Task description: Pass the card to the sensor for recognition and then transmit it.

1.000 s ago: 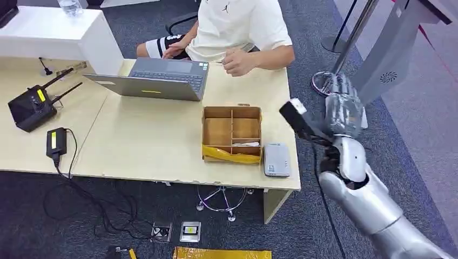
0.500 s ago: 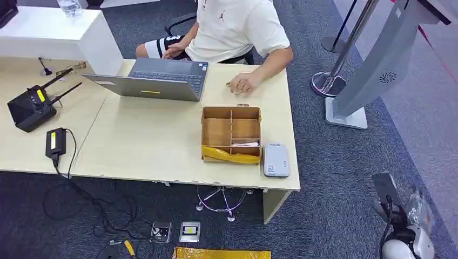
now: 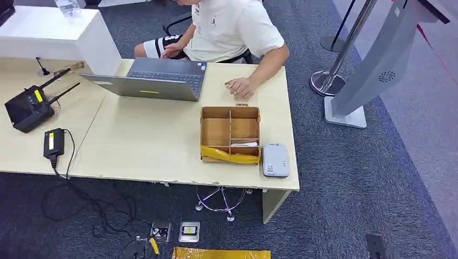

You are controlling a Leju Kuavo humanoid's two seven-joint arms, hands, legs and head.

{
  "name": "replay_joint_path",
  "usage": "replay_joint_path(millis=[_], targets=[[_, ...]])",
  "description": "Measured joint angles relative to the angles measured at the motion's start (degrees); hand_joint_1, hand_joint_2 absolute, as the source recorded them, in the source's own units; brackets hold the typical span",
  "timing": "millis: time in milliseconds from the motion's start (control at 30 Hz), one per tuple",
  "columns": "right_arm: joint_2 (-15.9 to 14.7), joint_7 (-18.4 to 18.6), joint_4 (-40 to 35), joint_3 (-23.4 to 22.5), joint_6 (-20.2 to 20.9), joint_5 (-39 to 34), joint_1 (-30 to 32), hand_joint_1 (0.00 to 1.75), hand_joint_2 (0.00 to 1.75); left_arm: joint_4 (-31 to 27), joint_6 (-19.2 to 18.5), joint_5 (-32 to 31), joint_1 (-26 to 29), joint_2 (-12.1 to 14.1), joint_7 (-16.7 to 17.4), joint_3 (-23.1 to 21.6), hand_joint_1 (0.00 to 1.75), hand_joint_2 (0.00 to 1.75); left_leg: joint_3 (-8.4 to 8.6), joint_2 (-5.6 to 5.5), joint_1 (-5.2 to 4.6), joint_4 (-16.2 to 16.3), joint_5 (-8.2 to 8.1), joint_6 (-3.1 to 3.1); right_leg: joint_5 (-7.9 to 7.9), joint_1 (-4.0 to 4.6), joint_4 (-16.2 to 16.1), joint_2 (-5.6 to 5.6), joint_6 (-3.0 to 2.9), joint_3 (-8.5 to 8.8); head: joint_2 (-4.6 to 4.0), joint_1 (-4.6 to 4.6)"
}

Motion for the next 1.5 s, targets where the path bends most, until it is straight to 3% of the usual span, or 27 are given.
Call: replay_joint_path(millis=[100,200,333,433,600,700,767,833,933,1000,1067,1200,1267,1400,1467,1500], targets=[[2.73,2.47,3.26,1.37,1.43,5.55,-0.10,0.00,1.75,0.46,-1.25,4.22,-0.85,-0.20,1.18,-4.29,0.00,1.75,0.00,0.01,0.00,0.00,0.00,0.00,0.00,0.00,0.00,-0.01,0.00,0.00,0.00,-0.02],[4.22,2.82,5.62,2.89,1.10,5.88,-0.41,0.00,1.75,0.70,-0.24,8.88,-1.43,-0.41,3.72,-8.22,0.00,1.75,0.01,0.00,0.00,0.00,0.00,0.00,0.00,0.00,0.01,-0.02,0.00,0.03,0.00,-0.02],[5.14,1.81,7.08,4.21,1.19,5.94,-0.98,0.00,1.75,1.14,-1.32,11.80,-1.97,-0.35,3.09,-12.03,0.00,1.75,0.02,0.00,-0.01,0.00,0.00,0.00,0.00,-0.01,0.01,0.01,0.00,0.03,0.00,0.00],[5.62,1.85,7.98,5.36,0.90,5.86,-1.37,0.00,1.75,1.38,-0.19,14.80,-2.48,-0.33,-0.06,-14.50,0.00,1.75,0.03,0.00,-0.01,0.00,0.00,0.00,0.00,-0.01,0.01,-0.02,0.00,0.05,0.00,0.00],[5.91,1.87,9.42,5.95,-0.54,2.26,-1.32,0.00,1.75,1.60,5.15,19.00,-2.78,-0.04,-9.19,-17.43,0.00,1.75,0.04,0.00,-0.01,0.01,0.00,0.00,0.00,-0.01,0.01,0.00,0.00,0.04,0.00,0.00],[5.91,2.23,10.28,6.03,-0.67,1.18,-1.33,0.00,1.75,1.71,5.42,20.33,-3.00,0.44,-13.01,-18.17,0.00,1.75,0.04,0.00,-0.01,0.00,0.00,0.00,0.00,-0.01,0.01,0.00,0.00,0.04,0.00,0.00],[5.91,2.27,10.63,6.17,-0.61,1.23,-1.33,0.00,1.75,2.34,5.44,17.92,-3.19,1.01,-16.97,-18.15,0.00,1.75,0.03,0.00,0.00,-0.01,0.00,0.00,0.00,0.00,0.01,0.00,0.00,0.05,0.00,0.00],[5.88,2.20,10.84,6.49,-0.63,1.18,-1.35,0.00,1.75,2.21,5.48,16.03,-3.08,3.97,-15.46,-18.10,0.00,1.75,0.06,0.01,0.06,-0.02,0.00,-0.01,-0.02,0.05,0.03,0.01,-0.03,0.09,0.00,0.02],[5.80,1.81,11.28,6.99,-1.02,0.70,-1.27,0.00,1.75,-3.41,5.52,15.46,-1.43,12.15,-8.98,-18.41,0.00,1.75,0.14,0.17,0.21,-0.01,-0.07,-0.18,-0.03,0.22,0.03,0.19,-0.13,0.03,0.00,0.04],[5.71,1.61,11.55,7.28,-1.22,0.53,-1.25,0.00,1.75,-4.63,5.50,13.97,-1.10,15.09,-8.74,-18.32,0.00,1.75,0.12,0.12,0.20,-0.02,-0.05,-0.20,-0.05,0.20,0.08,0.13,-0.18,0.03,0.00,-0.04],[5.73,1.33,11.65,7.61,-1.46,0.09,-1.37,0.00,1.75,-4.85,5.50,12.64,-0.93,16.33,-9.40,-17.95,0.00,1.75,0.15,0.04,0.17,-0.05,-0.04,-0.21,-0.09,0.19,0.10,0.01,-0.23,0.09,0.00,-0.04],[5.84,2.64,11.89,7.74,-2.31,-0.94,-1.45,0.00,1.75,-5.07,5.52,9.91,0.31,16.41,-15.43,-12.91,0.00,1.75,0.15,0.12,0.21,-0.04,-0.05,-0.22,-0.09,0.22,0.08,0.17,-0.26,0.12,0.00,0.29],[5.84,3.62,12.16,7.76,-2.77,-1.40,-1.41,0.00,1.75,-3.85,5.52,5.55,-0.07,17.00,-17.37,-8.87,0.00,1.75,0.18,0.13,0.16,-0.01,-0.05,-0.21,-0.08,0.16,0.07,0.20,-0.23,0.08,0.00,0.13],[5.86,4.83,12.53,7.78,-3.95,-2.67,-1.52,0.00,1.75,3.42,5.55,-5.60,-3.47,17.00,-24.55,4.68,0.00,1.75,0.18,0.13,0.24,-0.02,-0.04,-0.23,-0.07,0.25,0.09,0.17,-0.24,0.10,0.00,0.18],[5.84,5.05,12.59,7.78,-4.45,-3.41,-1.49,0.00,1.75,8.49,5.57,-7.36,-5.99,17.31,-28.77,11.68,0.00,1.75,0.16,0.14,0.30,-0.03,0.01,-0.31,-0.05,0.30,0.13,0.17,-0.28,0.12,0.00,0.15],[5.80,5.09,12.62,7.78,-4.54,-3.58,-1.48,0.00,1.75,10.37,5.57,-7.82,-7.12,17.66,-29.00,14.02,0.00,1.75,0.16,0.14,0.30,-0.04,0.01,-0.33,-0.03,0.31,0.15,0.16,-0.31,0.10,0.00,0.18]])
